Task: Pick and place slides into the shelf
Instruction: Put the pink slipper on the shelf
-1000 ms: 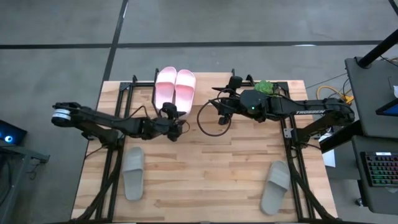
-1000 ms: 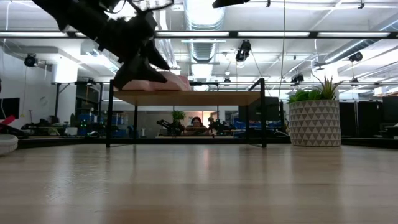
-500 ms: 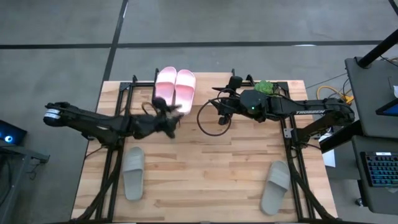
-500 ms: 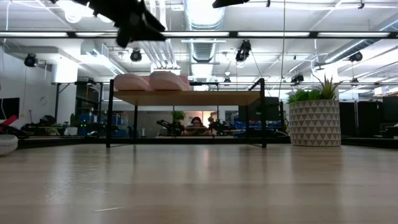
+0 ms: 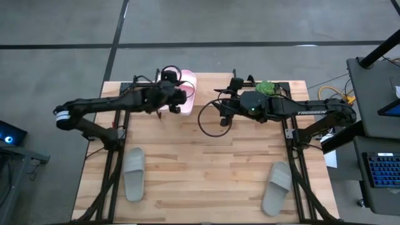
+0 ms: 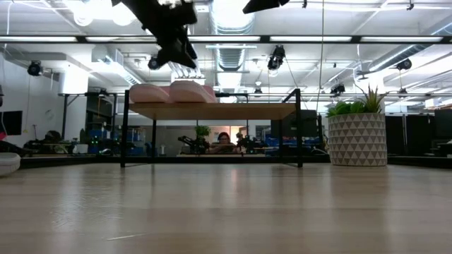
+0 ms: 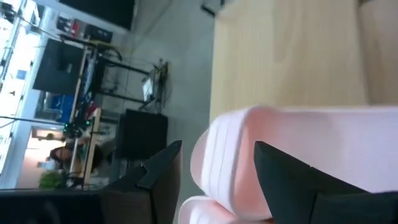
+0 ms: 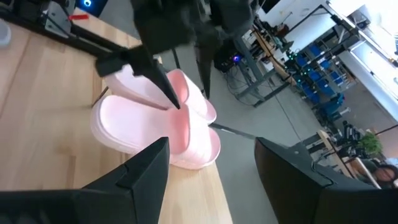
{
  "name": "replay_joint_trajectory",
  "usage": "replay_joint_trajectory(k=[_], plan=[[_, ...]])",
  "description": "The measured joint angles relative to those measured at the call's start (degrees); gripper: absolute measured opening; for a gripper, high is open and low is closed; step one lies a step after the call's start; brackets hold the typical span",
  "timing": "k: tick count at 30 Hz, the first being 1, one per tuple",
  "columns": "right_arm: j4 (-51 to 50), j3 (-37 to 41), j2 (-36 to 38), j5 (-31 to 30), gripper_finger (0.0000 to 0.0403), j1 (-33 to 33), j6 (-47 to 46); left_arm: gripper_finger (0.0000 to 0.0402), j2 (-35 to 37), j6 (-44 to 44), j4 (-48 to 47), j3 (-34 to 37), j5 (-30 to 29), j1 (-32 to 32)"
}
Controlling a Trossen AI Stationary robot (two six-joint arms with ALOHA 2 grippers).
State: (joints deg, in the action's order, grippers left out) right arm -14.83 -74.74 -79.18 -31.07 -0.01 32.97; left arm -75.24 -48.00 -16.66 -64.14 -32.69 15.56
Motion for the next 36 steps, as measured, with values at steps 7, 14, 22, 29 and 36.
replay_joint_trajectory(k=[7, 14, 22, 29, 36], plan=[[-1.8, 0.0, 0.0, 0.0, 0.0226, 0.0, -0.4, 0.0182, -5.4, -3.3, -1.0, -0.2, -0.9, 2.8], [-2.2, 0.0, 0.0, 0.0, 0.0226, 0.0, -1.9, 0.0182, -9.5, -4.9, 0.0, -1.9, -2.8, 4.7], [-3.6, 0.0, 0.0, 0.0, 0.0226, 0.0, -2.1, 0.0182, -11.6, -5.0, -0.3, -4.2, -3.0, 5.8], [-4.4, 0.0, 0.0, 0.0, 0.0226, 0.0, -2.5, 0.0161, -10.4, -4.9, -0.3, -4.2, -2.9, 6.3], [-4.7, 0.0, 0.0, 0.0, 0.0226, 0.0, -3.0, 0.0121, -12.5, -5.3, -0.9, -4.5, -1.8, 7.0]])
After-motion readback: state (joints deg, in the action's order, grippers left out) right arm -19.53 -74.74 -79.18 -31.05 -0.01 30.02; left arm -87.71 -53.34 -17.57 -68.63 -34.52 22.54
